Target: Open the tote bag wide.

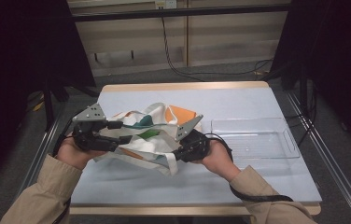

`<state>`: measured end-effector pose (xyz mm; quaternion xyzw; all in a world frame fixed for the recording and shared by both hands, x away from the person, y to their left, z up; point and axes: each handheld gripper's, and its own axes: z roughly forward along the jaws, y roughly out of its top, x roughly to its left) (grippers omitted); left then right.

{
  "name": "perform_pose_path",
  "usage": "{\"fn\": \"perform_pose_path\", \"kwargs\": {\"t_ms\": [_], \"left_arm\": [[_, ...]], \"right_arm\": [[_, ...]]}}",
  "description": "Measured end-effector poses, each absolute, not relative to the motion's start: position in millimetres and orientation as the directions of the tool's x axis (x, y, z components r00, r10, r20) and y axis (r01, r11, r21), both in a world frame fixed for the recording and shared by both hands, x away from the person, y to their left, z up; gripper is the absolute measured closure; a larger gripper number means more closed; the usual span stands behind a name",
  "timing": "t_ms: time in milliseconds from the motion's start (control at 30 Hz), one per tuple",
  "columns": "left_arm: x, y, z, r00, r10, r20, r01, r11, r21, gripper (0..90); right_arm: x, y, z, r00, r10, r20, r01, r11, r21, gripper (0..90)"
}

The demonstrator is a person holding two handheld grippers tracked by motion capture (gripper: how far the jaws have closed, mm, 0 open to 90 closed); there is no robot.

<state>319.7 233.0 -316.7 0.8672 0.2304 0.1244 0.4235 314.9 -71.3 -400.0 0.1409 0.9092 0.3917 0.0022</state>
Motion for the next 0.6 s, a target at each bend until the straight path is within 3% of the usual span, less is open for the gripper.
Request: {"fn": "perform_pose_path", "kwargs": {"t_ms": [600], "left_arm": [[330.0, 236.5, -314.3, 0.847, 0.528, 0.06, 0.274, -0.531, 0.802, 29.2]], "right_arm": [[311.6, -71.8, -403.1, -0.963, 0.246, 0.106, 0.248, 0.668, 0.701, 86.3]]}}
